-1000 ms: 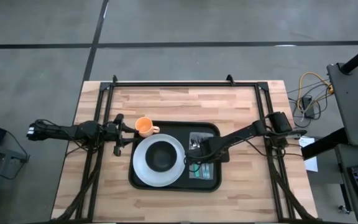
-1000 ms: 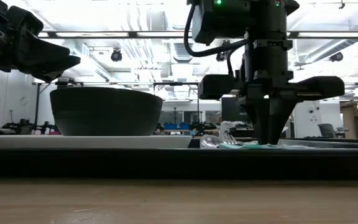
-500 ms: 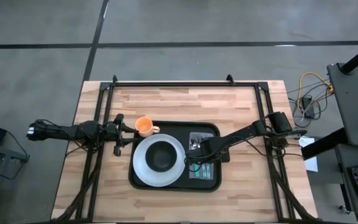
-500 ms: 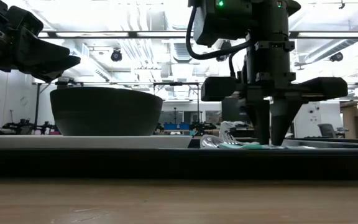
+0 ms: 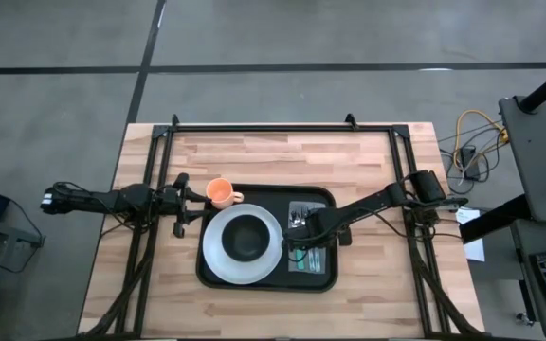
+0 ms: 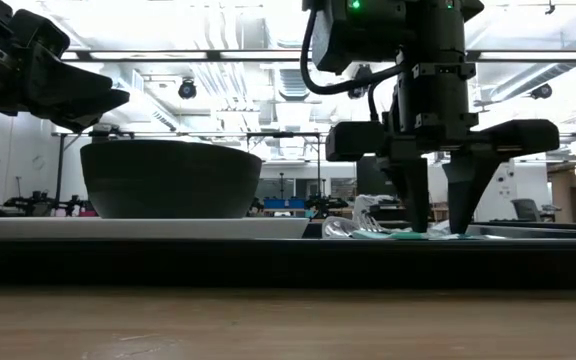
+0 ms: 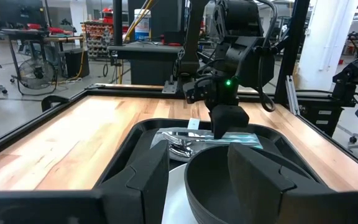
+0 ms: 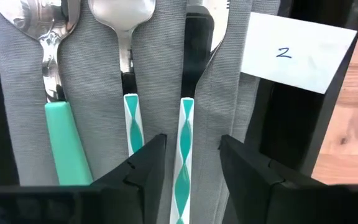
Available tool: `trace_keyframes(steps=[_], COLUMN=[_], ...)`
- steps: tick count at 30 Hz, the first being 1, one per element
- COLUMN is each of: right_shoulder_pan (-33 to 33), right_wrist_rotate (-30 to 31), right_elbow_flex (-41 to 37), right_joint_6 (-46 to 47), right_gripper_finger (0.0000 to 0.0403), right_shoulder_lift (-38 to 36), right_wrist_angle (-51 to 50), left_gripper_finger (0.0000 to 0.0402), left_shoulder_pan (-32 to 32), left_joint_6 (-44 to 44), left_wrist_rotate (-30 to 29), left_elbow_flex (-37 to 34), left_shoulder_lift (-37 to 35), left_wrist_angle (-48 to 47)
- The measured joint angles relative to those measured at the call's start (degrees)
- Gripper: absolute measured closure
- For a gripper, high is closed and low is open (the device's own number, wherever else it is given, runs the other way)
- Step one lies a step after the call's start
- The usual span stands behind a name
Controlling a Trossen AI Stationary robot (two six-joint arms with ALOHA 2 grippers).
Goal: Set up tray
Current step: Return to Home Position
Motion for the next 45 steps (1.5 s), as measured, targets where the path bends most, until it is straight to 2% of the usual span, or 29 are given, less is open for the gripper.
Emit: trace_keyframes(steps=[10, 15, 21, 27, 41, 45], right_shoulder_pan=[0.0, 0.0, 0.0, 0.0, 0.0, 1.0], right_wrist_rotate=[0.6, 8.7, 21.3, 25.5, 28.9, 38.8], right_elbow_flex=[1.3, 3.7, 7.4, 9.6, 10.4, 9.2], right_joint_6=[-7.5, -16.1, -31.9, -41.0, -51.8, -55.3], right_gripper_finger=[0.0250, 0.0259, 0.0270, 0.0279, 0.0272, 0.0271], right_shoulder_lift=[0.0, 0.0, 0.0, 0.0, 0.0, 0.1], right_wrist_angle=[-0.6, -3.3, -3.7, -3.2, -2.0, -1.2], left_gripper_finger=[0.0256, 0.0256, 0.0256, 0.0256, 0.0256, 0.0256], left_shoulder_pan=[0.0, 0.0, 0.0, 0.0, 0.0, 0.0], left_joint_6=[0.0, 0.0, 0.0, 0.0, 0.0, 0.0], left_wrist_rotate=[0.0, 0.0, 0.0, 0.0, 0.0, 0.0], left_elbow_flex=[0.0, 0.0, 0.0, 0.0, 0.0, 0.0], left_shoulder_lift=[0.0, 0.0, 0.0, 0.0, 0.0, 0.0], left_wrist_angle=[0.0, 0.0, 0.0, 0.0, 0.0, 0.0])
